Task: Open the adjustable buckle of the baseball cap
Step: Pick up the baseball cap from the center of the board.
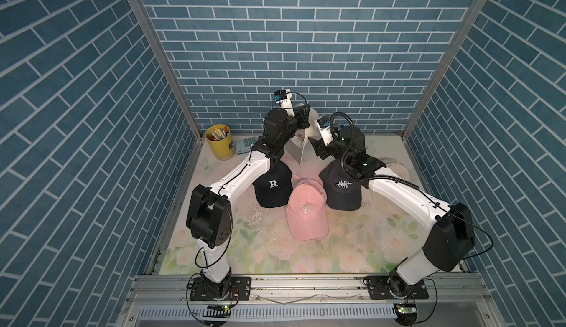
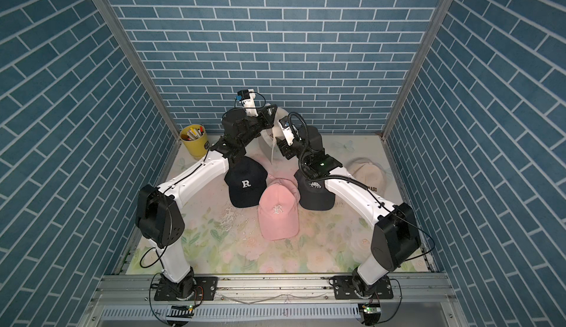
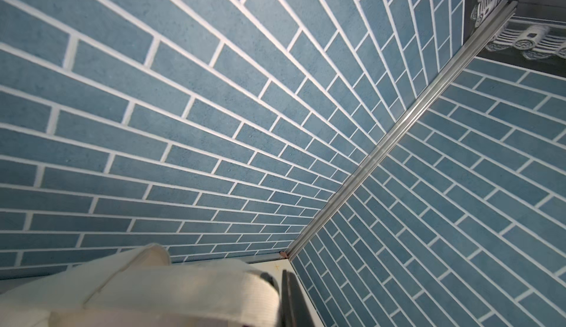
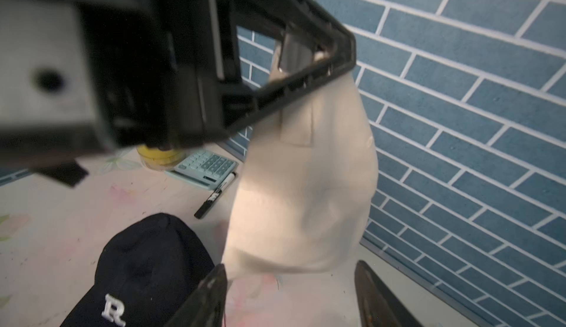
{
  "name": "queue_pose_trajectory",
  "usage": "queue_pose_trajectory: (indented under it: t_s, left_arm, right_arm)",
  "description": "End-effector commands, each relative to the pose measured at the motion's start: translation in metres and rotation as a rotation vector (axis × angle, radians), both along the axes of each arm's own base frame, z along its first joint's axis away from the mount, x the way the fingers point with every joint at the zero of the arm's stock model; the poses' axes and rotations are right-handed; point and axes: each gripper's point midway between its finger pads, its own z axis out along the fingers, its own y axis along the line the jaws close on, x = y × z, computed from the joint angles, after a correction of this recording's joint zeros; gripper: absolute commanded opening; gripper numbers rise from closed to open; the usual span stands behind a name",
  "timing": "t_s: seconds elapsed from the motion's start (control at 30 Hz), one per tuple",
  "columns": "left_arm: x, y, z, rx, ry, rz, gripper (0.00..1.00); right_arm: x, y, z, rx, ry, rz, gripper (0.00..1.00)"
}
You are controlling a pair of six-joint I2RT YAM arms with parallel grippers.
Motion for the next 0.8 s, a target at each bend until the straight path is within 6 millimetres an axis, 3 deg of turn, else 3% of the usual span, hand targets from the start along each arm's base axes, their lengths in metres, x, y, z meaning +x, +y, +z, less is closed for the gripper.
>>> queue_pose_trajectory:
  t_s: [0.0,0.17,0.33,0.43,0.57,0.67,0.77]
  left_arm:
    - [-0.017,0.011,0.037,-0.065,-0.040,0.056,0.07]
    - [-0.023,0.009,0.038,-0.087,-0.030,0.065,0.08]
    - [-0.030,0.007,0.041,-0.093,-0.013,0.055,0.08]
    - [-0.036,0.004,0.038,-0.093,0.008,0.044,0.09]
    - [-0.041,0.002,0.030,-0.098,0.043,0.036,0.12]
    - [-0.042,0.003,0.025,-0.103,0.063,0.036,0.15]
    - [-0.044,0.004,0.026,-0.104,0.060,0.031,0.24]
  right_arm:
    - [0.003,0.005,0.045,0.172,-0.187,-0.018,0.67]
    - [0.003,0.020,0.038,0.165,-0.194,0.020,0.67]
    - [0.015,-0.008,0.038,0.149,-0.280,-0.185,0.66]
    - [0.013,-0.011,0.049,0.148,-0.337,-0.197,0.61]
    - [0.011,-0.004,0.061,0.143,-0.369,-0.163,0.45]
    - [0.012,-0.008,0.063,0.138,-0.373,-0.190,0.19]
    - [0.018,-0.018,0.056,0.099,-0.351,-0.249,0.00]
